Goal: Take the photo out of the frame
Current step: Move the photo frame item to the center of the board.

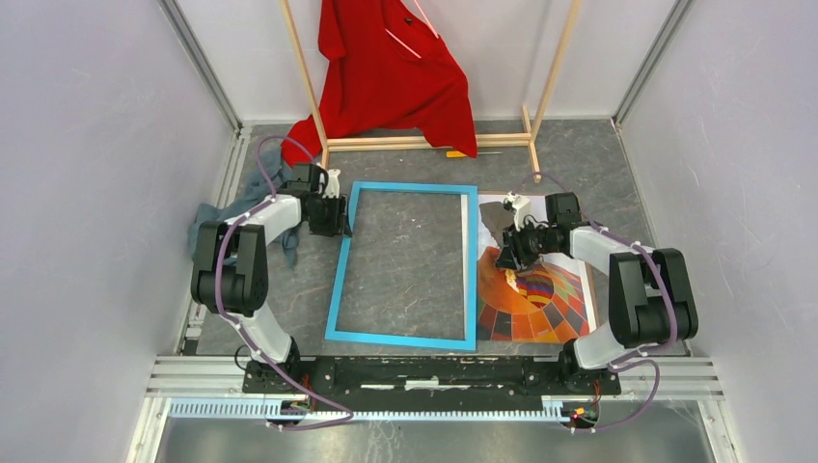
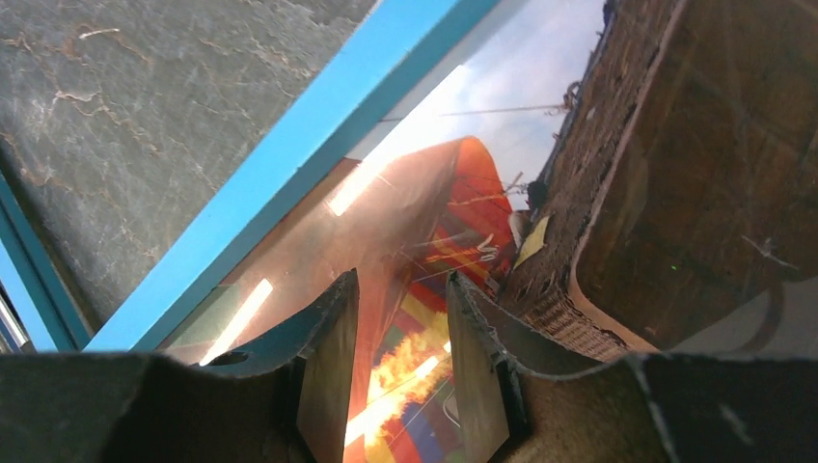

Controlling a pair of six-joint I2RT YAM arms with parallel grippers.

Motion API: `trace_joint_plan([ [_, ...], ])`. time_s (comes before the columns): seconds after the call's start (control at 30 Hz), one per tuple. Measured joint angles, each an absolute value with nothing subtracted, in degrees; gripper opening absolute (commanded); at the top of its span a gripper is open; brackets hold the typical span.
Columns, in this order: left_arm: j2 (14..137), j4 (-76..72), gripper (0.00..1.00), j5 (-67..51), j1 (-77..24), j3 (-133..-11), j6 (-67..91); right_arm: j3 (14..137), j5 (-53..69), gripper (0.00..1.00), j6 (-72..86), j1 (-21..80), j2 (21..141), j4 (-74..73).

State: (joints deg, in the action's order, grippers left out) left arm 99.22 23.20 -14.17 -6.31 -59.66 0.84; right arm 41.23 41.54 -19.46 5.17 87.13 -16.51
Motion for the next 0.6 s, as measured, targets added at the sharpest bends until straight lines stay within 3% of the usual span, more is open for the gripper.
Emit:
trace_joint_plan([
  [0.6,99.22,23.27,0.41,-11.73,-6.02,-60.23,0.86,40.93,41.98,0.44,-19.11,3.84,89.69,-14.46],
])
